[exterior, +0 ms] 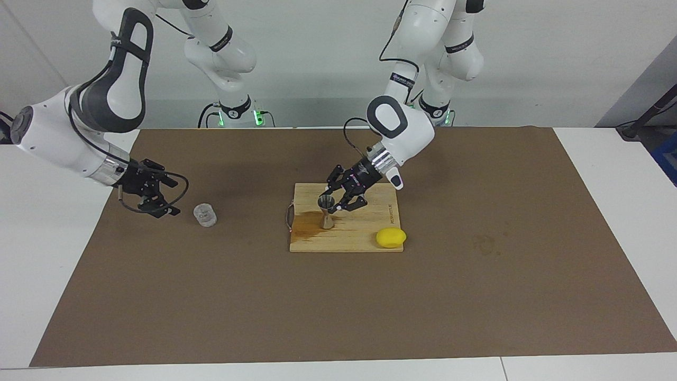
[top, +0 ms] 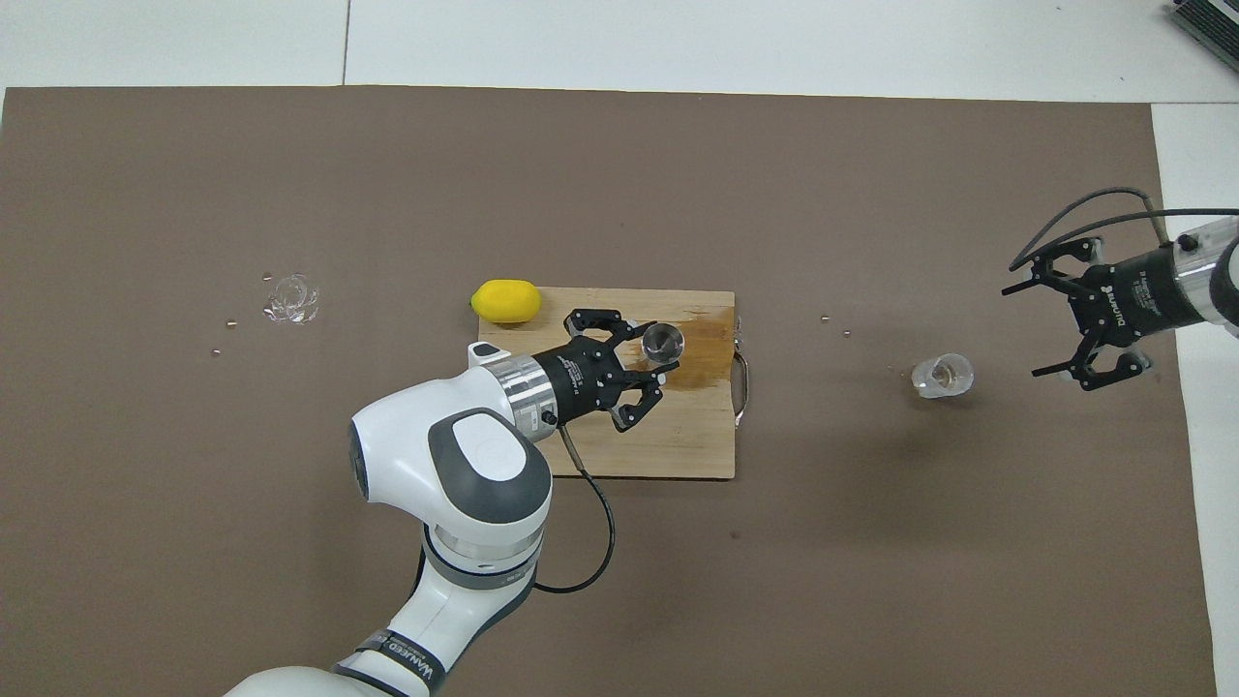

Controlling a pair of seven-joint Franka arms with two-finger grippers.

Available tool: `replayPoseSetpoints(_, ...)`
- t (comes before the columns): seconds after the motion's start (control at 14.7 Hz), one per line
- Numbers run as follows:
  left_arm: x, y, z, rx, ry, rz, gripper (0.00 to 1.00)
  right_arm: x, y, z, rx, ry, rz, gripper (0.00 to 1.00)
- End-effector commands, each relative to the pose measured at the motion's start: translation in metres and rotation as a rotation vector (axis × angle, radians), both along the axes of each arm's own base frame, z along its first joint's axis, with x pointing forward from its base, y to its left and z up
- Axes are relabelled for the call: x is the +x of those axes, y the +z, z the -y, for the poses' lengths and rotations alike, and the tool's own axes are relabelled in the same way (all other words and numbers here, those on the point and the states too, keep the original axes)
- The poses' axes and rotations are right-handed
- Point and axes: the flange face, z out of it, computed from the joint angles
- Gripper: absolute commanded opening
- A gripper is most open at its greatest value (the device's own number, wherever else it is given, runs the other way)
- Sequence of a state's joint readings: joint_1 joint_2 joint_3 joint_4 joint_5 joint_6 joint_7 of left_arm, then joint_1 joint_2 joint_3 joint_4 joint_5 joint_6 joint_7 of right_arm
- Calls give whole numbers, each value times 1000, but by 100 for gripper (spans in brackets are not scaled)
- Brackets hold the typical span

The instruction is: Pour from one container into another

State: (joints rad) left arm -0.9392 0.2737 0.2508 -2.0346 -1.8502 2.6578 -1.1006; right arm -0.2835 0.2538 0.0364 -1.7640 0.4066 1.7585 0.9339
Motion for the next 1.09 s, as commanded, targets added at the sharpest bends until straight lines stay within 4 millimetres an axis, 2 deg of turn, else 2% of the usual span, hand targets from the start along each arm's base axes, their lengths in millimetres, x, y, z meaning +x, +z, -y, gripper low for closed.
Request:
replayPoseSetpoints(0.0, -1, -6, 6, 16, 15, -3, 0, 3, -9, 13, 29, -46, 10, 100)
replayPoseSetpoints(0.2, -1, -6, 4, 19, 12, 1, 0, 5, -17, 18, 31, -49, 14, 100)
replayPoseSetpoints(0.27, 0, -6, 3, 16, 15, -2, 16, 4, -22, 25, 38, -48, 16, 100)
replayPoseSetpoints(0.41, 2, -4, 1, 9, 20, -2, 100, 4, -26, 31, 52, -51, 22, 100)
replayPoseSetpoints(0.61, 3, -3, 0, 6, 19, -2, 100, 7, -43, 52, 73, -61, -4, 100)
replayPoseSetpoints(0.75, 4, 6, -2, -11, 11, 6, 100, 7, -46, 55, 75, -56, -2, 100)
replayPoseSetpoints(0.88, 6, 22, -21, -54, 18, 3, 100, 6, -53, 62, 85, -62, -6, 100)
replayPoseSetpoints(1.02, 1, 34, -28, -82, 12, 5, 100, 2, -73, 77, 110, -22, 5, 100)
